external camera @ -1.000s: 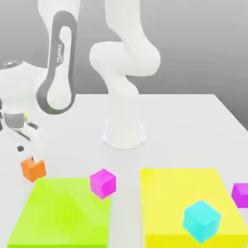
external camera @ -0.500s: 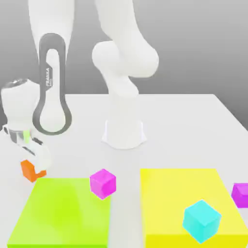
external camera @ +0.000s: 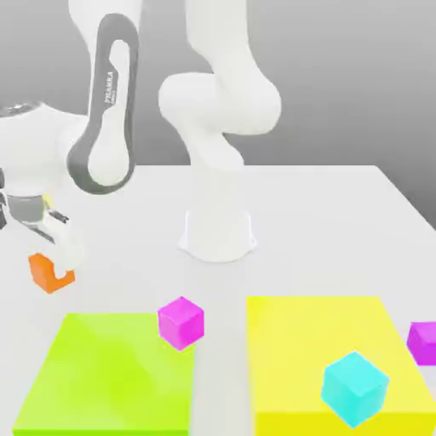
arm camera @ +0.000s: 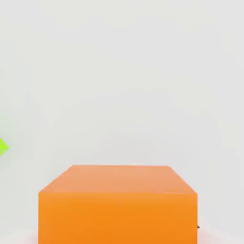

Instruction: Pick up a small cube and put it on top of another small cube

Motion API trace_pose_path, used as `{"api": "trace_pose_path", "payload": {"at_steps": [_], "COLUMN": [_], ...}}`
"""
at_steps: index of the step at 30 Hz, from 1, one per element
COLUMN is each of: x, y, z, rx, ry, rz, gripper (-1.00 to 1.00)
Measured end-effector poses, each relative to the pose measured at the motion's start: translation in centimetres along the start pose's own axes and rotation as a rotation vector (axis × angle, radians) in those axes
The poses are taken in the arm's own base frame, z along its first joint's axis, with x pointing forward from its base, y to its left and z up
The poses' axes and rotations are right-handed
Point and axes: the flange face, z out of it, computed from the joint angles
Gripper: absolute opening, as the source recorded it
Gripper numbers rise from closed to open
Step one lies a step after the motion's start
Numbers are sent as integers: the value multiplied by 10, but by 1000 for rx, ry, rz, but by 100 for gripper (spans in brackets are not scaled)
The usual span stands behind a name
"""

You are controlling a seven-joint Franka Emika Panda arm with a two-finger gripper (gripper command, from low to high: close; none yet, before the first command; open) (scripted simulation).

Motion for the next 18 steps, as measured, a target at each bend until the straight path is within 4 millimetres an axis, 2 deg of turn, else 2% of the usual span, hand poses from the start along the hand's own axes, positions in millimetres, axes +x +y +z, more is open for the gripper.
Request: {"api": "trace_pose_path", "payload": {"at_steps": [2, 4, 7, 11, 13, 16, 17, 18], "x": [-28, -53, -92, -151, -179, -190, -191, -191], "y": [-42, -70, -104, -139, -154, -158, -158, -158], "z": [-10, -23, -43, -68, -62, -34, -29, -29], "rx": [10, 16, 15, -5, -18, -26, -27, -27], "ry": [-19, -31, -35, -16, -2, 5, 7, 7], "rz": [-206, -385, -647, -996, -1162, -1231, -1236, -1236], "gripper": [-100, -100, -100, -100, -100, -100, 100, 100]}}
